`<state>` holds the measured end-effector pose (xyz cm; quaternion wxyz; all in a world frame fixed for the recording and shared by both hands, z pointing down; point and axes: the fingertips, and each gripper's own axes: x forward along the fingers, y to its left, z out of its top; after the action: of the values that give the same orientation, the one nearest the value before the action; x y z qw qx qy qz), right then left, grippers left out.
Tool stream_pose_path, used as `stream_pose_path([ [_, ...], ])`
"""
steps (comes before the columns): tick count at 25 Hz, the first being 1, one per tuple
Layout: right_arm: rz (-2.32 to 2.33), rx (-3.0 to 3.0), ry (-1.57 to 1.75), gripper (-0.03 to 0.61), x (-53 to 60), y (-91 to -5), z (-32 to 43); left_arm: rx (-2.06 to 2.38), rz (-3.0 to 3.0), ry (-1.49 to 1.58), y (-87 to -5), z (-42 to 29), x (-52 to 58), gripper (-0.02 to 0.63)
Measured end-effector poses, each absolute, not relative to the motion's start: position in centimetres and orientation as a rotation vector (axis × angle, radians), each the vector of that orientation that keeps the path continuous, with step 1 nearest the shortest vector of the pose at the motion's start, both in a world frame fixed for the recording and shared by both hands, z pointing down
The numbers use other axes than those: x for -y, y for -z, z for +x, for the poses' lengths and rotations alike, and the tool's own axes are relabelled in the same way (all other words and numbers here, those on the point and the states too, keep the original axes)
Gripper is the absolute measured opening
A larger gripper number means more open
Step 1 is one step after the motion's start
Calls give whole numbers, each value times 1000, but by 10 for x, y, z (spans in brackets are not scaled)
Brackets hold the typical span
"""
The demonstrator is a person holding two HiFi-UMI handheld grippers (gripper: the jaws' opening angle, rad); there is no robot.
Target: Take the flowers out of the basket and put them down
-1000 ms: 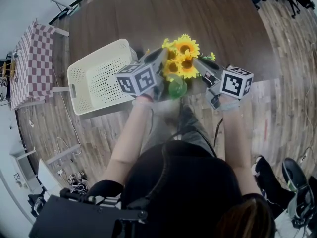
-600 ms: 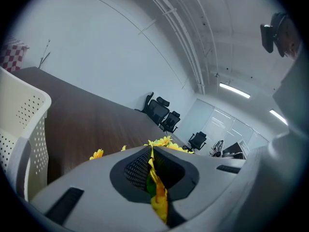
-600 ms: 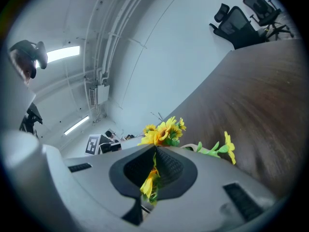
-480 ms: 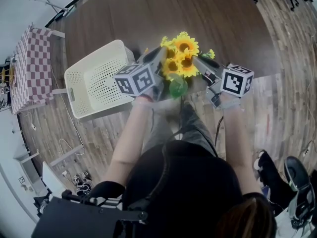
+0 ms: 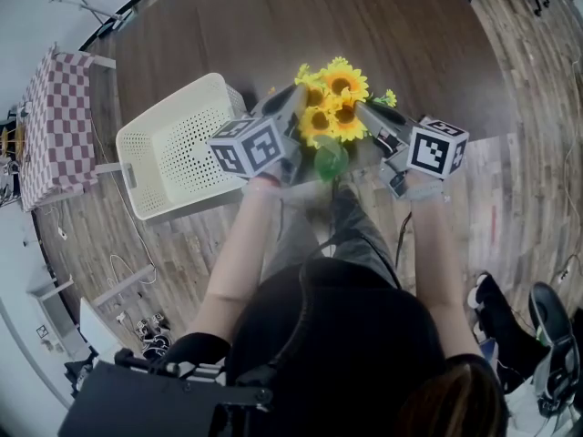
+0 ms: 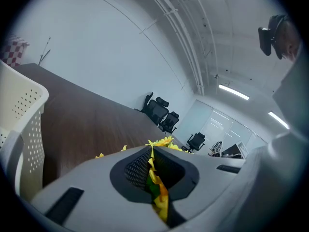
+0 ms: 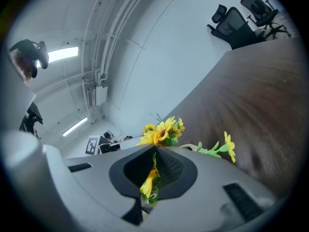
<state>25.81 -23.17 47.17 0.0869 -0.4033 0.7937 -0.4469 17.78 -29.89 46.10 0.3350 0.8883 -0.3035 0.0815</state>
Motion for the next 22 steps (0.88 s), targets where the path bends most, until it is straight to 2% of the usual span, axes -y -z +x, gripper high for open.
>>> stream_pose_path([
  [22,-1216,-2341,1292,13,234,-474,257,813,2345,-199,-462,172,302,14],
])
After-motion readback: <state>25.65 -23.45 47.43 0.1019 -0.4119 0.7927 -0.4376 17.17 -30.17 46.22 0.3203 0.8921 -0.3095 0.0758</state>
